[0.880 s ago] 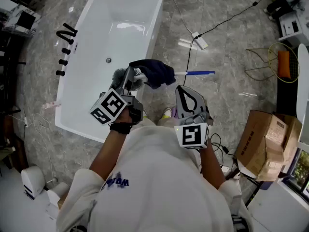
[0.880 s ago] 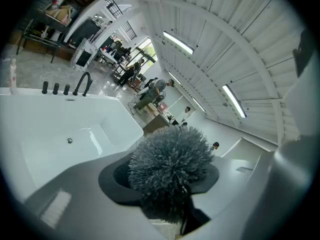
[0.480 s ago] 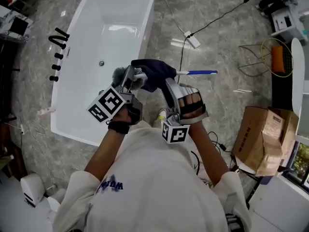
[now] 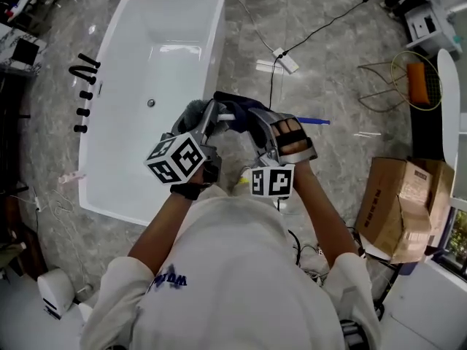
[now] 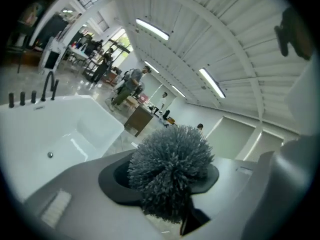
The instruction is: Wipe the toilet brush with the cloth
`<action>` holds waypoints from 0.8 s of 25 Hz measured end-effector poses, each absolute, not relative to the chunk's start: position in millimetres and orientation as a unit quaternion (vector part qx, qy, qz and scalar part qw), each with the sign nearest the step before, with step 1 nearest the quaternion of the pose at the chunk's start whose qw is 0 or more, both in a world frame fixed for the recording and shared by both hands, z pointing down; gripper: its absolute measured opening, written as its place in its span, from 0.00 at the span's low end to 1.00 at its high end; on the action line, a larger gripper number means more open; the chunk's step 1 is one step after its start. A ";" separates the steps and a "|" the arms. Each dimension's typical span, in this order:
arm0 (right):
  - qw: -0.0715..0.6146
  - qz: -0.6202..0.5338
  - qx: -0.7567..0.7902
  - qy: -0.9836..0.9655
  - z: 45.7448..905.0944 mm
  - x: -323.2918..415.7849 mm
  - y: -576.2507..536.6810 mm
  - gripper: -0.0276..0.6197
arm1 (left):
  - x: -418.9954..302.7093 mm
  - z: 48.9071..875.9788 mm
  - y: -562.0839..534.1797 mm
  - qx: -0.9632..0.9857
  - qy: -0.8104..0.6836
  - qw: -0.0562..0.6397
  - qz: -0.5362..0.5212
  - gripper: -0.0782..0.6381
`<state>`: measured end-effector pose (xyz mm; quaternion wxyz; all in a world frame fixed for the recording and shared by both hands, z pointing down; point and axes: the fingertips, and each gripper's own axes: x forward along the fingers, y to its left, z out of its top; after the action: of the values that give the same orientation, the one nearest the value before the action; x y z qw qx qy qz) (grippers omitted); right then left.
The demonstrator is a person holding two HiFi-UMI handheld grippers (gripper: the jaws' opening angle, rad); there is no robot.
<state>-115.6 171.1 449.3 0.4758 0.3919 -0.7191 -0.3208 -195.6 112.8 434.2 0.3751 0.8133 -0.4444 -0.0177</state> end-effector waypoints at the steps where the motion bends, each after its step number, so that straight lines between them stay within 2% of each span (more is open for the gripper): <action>1: 0.466 -0.281 0.382 -0.747 451.1 -114.6 171.1 0.20 | -191.8 431.9 112.3 0.827 -0.438 0.353 -0.012 0.38; 3: 0.458 -0.244 0.368 -0.771 452.8 -112.7 170.2 0.21 | -183.6 428.3 112.6 0.844 -0.432 0.318 -0.001 0.38; 9: 0.452 -0.267 0.373 -0.765 449.7 -109.7 156.9 0.21 | -156.3 423.8 109.6 0.857 -0.447 0.255 -0.007 0.38; 14: 0.437 -0.269 0.376 -0.772 444.4 -97.0 151.4 0.20 | -148.8 400.2 114.2 0.865 -0.478 0.153 -0.016 0.38; 20: 0.437 -0.257 0.382 -0.773 448.2 -50.4 142.4 0.19 | -129.1 395.0 103.3 0.853 -0.491 0.177 -0.017 0.38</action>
<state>-50.4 142.4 448.2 0.4371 0.3816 -0.7729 -0.2568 -129.1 103.3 395.0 0.1773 0.8525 -0.4914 -0.0167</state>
